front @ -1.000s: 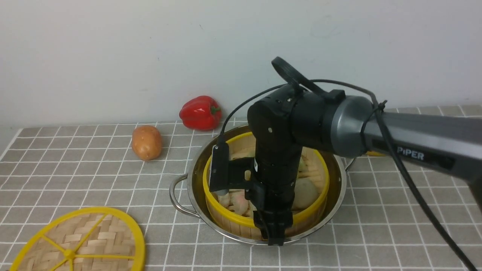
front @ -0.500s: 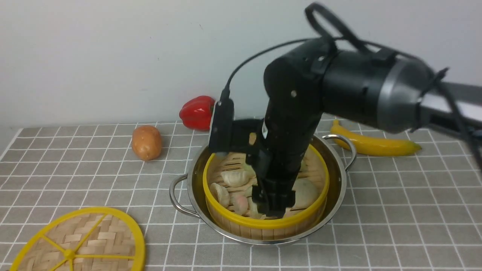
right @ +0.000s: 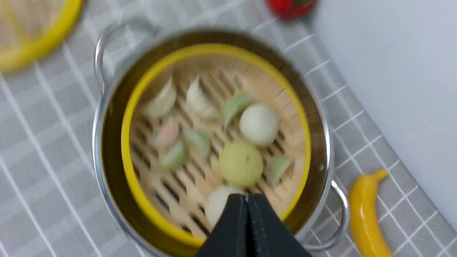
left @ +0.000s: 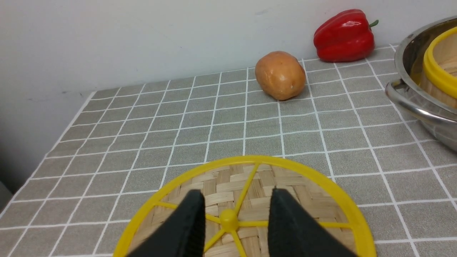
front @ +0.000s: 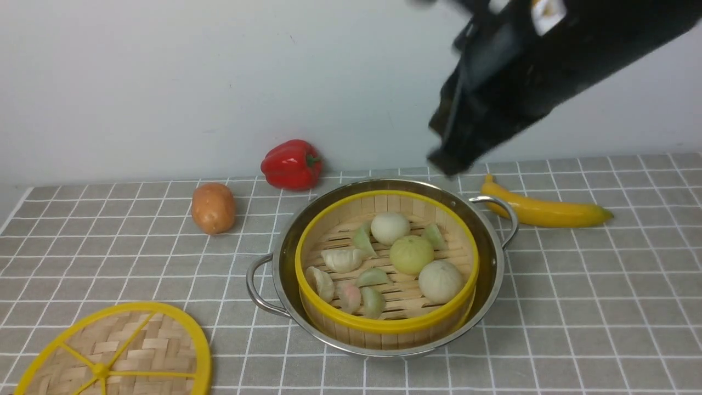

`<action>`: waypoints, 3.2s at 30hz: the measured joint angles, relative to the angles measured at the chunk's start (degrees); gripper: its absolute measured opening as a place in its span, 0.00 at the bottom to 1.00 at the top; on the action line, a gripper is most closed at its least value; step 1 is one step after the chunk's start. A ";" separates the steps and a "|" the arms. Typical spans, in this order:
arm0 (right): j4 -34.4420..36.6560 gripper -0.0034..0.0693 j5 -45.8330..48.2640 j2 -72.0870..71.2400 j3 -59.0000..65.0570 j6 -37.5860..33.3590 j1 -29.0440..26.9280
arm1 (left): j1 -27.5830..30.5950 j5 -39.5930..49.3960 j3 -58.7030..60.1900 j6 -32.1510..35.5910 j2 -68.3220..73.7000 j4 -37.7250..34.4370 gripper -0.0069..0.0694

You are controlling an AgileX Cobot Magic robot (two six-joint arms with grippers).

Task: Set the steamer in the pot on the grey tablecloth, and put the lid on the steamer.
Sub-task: 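Grasp the bamboo steamer lid lying on the table by its centre knob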

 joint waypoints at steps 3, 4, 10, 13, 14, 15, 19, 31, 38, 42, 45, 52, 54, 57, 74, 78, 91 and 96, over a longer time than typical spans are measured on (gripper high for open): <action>1.69 0.03 -6.57 -3.20 0.00 11.74 0.00 | 0.00 0.00 0.00 0.00 0.00 0.00 0.41; 2.05 0.03 -7.93 -3.51 0.00 13.94 0.00 | 0.00 0.00 0.00 0.00 0.00 0.00 0.41; 2.27 0.04 -15.08 -4.46 0.00 19.17 -0.06 | 0.00 0.00 0.00 0.00 0.00 0.00 0.41; -1.53 0.05 -15.84 -5.47 1.60 16.72 -0.96 | 0.00 0.00 0.00 0.00 0.00 0.00 0.41; -3.12 0.05 -16.63 -6.65 3.29 15.73 -1.61 | 0.00 0.00 0.00 0.00 0.00 0.00 0.41; -4.31 0.06 -18.09 -8.47 5.82 14.83 -2.64 | 0.00 0.00 0.00 0.00 0.00 0.00 0.41; -5.42 0.07 -32.35 -20.54 22.00 13.96 -12.05 | 0.00 0.00 0.00 0.00 0.00 0.00 0.41; 0.64 0.11 -55.71 -66.69 69.57 20.46 -41.93 | 0.00 0.00 0.00 0.00 0.00 0.00 0.41; 1.87 0.15 -52.20 -85.45 88.26 17.99 -42.61 | 0.00 0.00 0.00 0.00 0.00 0.00 0.41; 2.09 0.17 -47.07 -86.57 92.69 16.99 -42.15 | 0.00 0.00 0.00 0.00 -0.05 0.00 0.41; 1.96 0.19 -44.33 -86.57 95.20 16.37 -42.16 | 0.00 0.00 0.00 0.00 -0.05 0.00 0.41; 2.17 0.22 -45.95 -86.57 97.58 16.61 -42.16 | 0.00 0.00 0.00 0.00 -0.05 0.00 0.41; 2.76 0.23 -46.53 -86.57 97.58 17.10 -42.16 | 0.00 0.00 0.00 0.00 -0.05 0.00 0.41; 3.38 0.24 -46.80 -86.57 97.58 17.52 -42.16 | 0.00 0.00 0.00 0.00 -0.05 0.00 0.41; 3.56 0.30 -47.21 -86.57 97.59 17.68 -42.16 | 0.00 0.00 0.00 0.00 -0.05 0.00 0.41; 3.56 0.31 -47.21 -86.57 97.59 17.73 -42.16 | 0.00 0.00 0.00 0.00 -0.05 0.00 0.41; 3.56 0.35 -47.21 -86.57 97.59 17.73 -42.16 | 0.00 -12.95 0.06 -7.51 -0.05 -21.17 0.41; 3.56 0.37 -47.28 -86.57 97.59 17.73 -42.16 | 0.00 -15.57 -4.24 -8.95 -0.05 -34.15 0.41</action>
